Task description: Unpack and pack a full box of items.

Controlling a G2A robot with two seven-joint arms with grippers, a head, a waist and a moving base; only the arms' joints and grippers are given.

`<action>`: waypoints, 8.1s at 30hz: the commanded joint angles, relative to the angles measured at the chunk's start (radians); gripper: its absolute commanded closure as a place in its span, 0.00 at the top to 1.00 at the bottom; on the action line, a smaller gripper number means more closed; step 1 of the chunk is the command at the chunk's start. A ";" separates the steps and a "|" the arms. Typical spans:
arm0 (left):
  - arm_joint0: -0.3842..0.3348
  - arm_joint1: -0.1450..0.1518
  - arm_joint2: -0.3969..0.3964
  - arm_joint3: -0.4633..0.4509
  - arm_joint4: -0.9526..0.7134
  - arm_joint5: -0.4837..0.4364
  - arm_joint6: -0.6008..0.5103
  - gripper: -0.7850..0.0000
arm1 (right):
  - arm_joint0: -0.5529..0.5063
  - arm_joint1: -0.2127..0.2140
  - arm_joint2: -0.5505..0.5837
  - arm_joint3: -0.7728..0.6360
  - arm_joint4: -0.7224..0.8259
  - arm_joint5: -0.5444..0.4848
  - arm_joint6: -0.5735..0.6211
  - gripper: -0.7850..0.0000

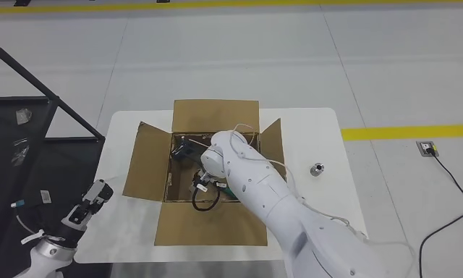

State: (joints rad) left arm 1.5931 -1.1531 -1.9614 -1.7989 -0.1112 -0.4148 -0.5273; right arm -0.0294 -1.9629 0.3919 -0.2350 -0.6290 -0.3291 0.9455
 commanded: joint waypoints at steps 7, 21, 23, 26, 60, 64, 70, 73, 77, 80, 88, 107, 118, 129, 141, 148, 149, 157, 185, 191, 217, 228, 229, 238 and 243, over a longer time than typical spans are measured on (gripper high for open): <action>-0.001 0.004 0.024 -0.021 0.140 0.005 -0.026 1.00 | 0.000 0.001 0.000 -0.002 0.000 0.000 0.001 1.00; 0.006 0.002 0.081 -0.063 0.280 0.036 0.040 1.00 | -0.037 0.021 0.011 -0.011 -0.031 0.024 -0.092 1.00; 0.008 0.001 0.099 -0.073 0.322 0.053 0.069 0.93 | -0.046 0.025 0.012 -0.004 -0.043 0.038 -0.107 1.00; 0.013 -0.001 0.122 -0.085 0.360 0.069 0.098 0.58 | -0.060 0.032 0.013 0.002 -0.060 0.031 -0.139 1.00; 0.041 0.011 0.138 -0.080 0.355 0.021 0.052 0.00 | -0.132 0.023 0.021 0.045 -0.165 0.088 -0.099 0.91; 0.043 0.015 0.134 -0.066 0.347 -0.017 0.031 0.00 | -0.132 0.021 0.023 0.048 -0.176 0.090 -0.108 0.83; 0.046 0.020 0.127 -0.056 0.354 -0.054 0.013 0.00 | -0.126 0.019 0.027 0.060 -0.190 0.093 -0.112 0.76; 0.049 0.023 0.126 -0.055 0.354 -0.078 -0.002 0.00 | -0.124 0.019 0.030 0.065 -0.195 0.097 -0.111 0.69; 0.054 0.027 0.122 -0.053 0.357 -0.109 -0.021 0.00 | -0.123 0.018 0.033 0.070 -0.203 0.107 -0.110 0.62; 0.057 0.030 0.120 -0.050 0.355 -0.128 -0.035 0.00 | -0.121 0.018 0.035 0.074 -0.207 0.113 -0.106 0.58; 0.066 0.041 0.108 -0.046 0.317 -0.180 -0.091 0.00 | -0.120 0.020 0.045 0.087 -0.212 0.114 -0.089 0.55; 0.076 0.068 0.097 -0.034 0.247 -0.271 -0.202 0.00 | -0.135 0.024 0.059 0.086 -0.233 0.094 -0.046 0.48; 0.071 0.079 0.112 -0.033 0.252 -0.274 -0.207 0.00 | -0.150 0.020 0.061 0.074 -0.255 0.085 -0.068 0.42; 0.073 0.088 0.119 -0.028 0.256 -0.279 -0.195 0.00 | -0.155 0.010 0.062 0.074 -0.277 0.083 -0.067 0.25; 0.078 0.096 0.108 -0.024 0.248 -0.273 -0.150 0.00 | -0.136 0.014 0.092 0.089 -0.249 0.054 -0.102 0.00; 0.062 0.103 0.090 -0.013 0.237 -0.273 -0.145 0.00 | -0.107 0.033 0.126 0.092 -0.202 -0.054 -0.151 0.00; 0.057 0.105 0.087 -0.010 0.236 -0.272 -0.148 0.00 | -0.104 0.036 0.130 0.089 -0.196 -0.072 -0.157 0.00; -0.018 0.119 0.083 0.033 0.242 -0.237 -0.193 0.00 | -0.088 0.056 0.142 0.079 -0.199 -0.137 -0.175 0.00; -0.035 0.146 0.078 0.057 0.260 -0.246 -0.190 0.00 | -0.131 0.040 0.127 0.058 -0.292 0.126 -0.045 0.43; -0.035 0.151 0.083 0.058 0.256 -0.249 -0.186 0.00 | -0.135 0.041 0.142 0.068 -0.278 0.147 -0.070 0.36; -0.018 0.171 0.093 0.045 0.219 -0.271 -0.210 0.00 | -0.152 0.045 0.162 0.078 -0.293 0.191 -0.040 0.00; -0.064 0.179 0.102 0.058 0.271 -0.231 -0.187 0.00 | -0.110 0.058 0.196 0.060 -0.252 0.051 -0.104 0.00; -0.073 0.180 0.104 0.060 0.277 -0.229 -0.189 0.00 | -0.107 0.060 0.198 0.056 -0.251 0.035 -0.110 0.00; -0.146 0.192 0.123 0.086 0.295 -0.201 -0.226 0.00 | -0.084 0.075 0.212 0.000 -0.253 -0.056 -0.125 0.00; -0.149 0.196 0.129 0.086 0.289 -0.205 -0.231 0.00 | -0.082 0.096 0.229 -0.046 -0.252 -0.096 -0.136 0.00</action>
State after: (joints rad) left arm 1.4431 -0.9574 -1.8327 -1.7128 0.1789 -0.6185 -0.7591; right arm -0.1103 -1.8716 0.6175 -0.2741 -0.8819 -0.4154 0.8118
